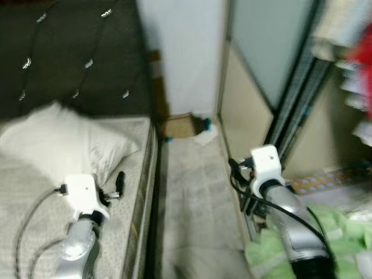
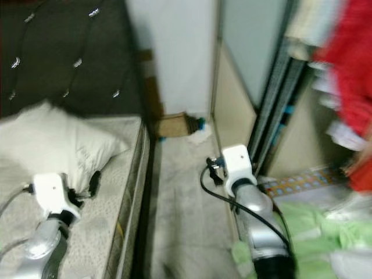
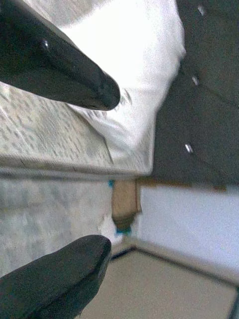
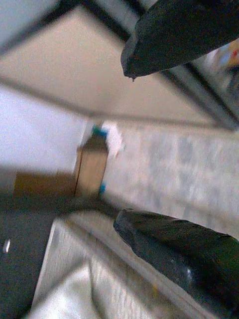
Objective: Clean up the room
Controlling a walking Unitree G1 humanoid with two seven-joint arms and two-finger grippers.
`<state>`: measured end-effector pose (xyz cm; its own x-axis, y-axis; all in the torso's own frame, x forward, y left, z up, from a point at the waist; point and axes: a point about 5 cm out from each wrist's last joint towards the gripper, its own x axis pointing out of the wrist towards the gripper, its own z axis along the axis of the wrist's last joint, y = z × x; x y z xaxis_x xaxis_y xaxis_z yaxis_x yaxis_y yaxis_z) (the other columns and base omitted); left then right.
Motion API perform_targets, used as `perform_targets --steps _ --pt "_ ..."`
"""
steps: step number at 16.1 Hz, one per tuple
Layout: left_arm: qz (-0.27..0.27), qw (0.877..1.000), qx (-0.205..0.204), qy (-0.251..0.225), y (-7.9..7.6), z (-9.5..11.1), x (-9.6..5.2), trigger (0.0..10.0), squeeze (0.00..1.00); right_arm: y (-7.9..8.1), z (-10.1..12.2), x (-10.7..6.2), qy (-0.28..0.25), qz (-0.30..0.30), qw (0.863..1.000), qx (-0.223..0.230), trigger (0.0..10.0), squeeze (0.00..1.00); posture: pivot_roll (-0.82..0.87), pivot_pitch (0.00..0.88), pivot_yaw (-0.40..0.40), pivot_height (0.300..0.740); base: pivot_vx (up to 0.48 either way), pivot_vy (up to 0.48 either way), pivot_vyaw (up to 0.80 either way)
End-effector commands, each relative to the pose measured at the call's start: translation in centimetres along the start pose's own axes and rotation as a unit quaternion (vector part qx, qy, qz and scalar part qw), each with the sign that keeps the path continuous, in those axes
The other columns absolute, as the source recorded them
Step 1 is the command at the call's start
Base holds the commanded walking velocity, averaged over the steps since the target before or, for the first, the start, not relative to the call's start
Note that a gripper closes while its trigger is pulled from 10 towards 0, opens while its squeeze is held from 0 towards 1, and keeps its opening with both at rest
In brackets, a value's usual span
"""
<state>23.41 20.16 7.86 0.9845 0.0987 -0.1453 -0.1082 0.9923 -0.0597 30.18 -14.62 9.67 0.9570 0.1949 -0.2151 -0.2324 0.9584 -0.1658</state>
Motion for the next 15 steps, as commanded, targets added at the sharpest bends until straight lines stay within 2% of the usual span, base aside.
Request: perform_targets --steps 1,15 --pt "0.005 1.000 -0.001 -0.002 -0.04 0.24 0.17 10.0 0.00 -0.04 0.40 0.06 -0.009 0.000 1.000 -0.006 10.0 0.00 -0.17 0.000 0.033 0.740 0.000 0.000 0.80" --pt "0.024 1.000 -0.013 0.006 0.07 0.12 0.48 10.0 0.00 0.63 0.54 0.23 -0.018 0.023 0.999 -0.016 10.0 0.00 -0.17 0.003 0.032 0.740 0.000 0.000 0.80"
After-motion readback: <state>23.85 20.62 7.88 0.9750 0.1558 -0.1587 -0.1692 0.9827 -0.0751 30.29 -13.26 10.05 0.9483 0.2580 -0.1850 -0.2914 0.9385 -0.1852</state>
